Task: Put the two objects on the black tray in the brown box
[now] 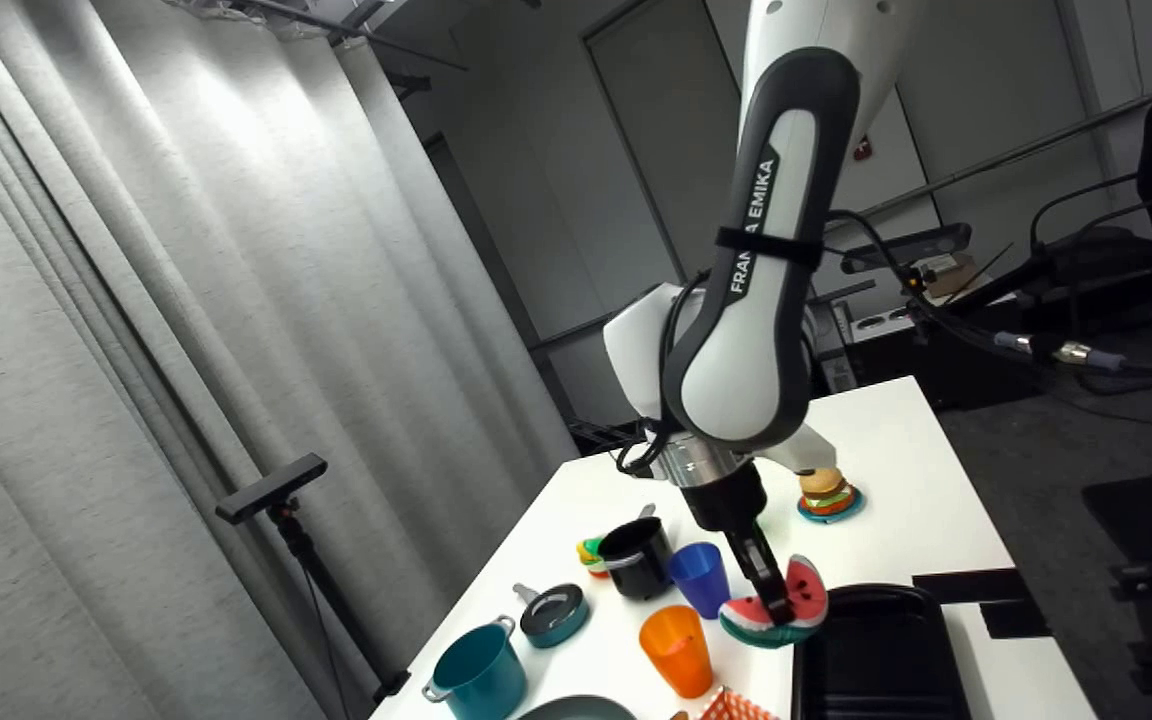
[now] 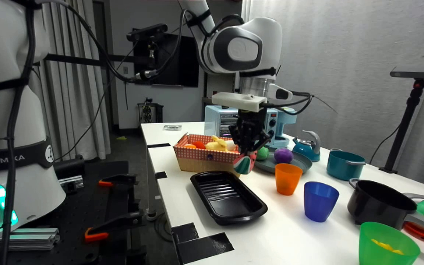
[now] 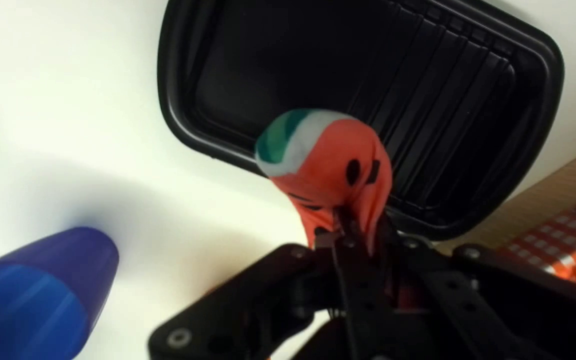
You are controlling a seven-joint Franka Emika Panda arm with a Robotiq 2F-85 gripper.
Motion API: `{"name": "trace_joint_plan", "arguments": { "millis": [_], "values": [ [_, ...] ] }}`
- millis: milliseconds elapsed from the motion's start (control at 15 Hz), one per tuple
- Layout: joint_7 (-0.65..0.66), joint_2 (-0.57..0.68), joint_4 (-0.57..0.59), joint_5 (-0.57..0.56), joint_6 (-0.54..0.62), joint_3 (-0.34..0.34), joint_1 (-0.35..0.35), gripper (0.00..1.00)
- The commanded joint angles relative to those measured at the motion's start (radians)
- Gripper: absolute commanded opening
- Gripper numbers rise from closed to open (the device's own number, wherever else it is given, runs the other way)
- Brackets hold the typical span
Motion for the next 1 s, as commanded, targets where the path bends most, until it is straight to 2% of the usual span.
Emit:
{"name": "trace_joint_plan", "arguments": {
  "millis": [0,533,933],
  "values": [
    [0.039,-0.089,0.007,-0.026,-0.071,0.012,0.041,0.02],
    [0.035,-0.094,0.105,-0.039,-0.137,0.076,0.145,0.02],
    [0.026,-0.078,0.129,-0.030,-0.151,0.112,0.188,0.02]
  ]
}}
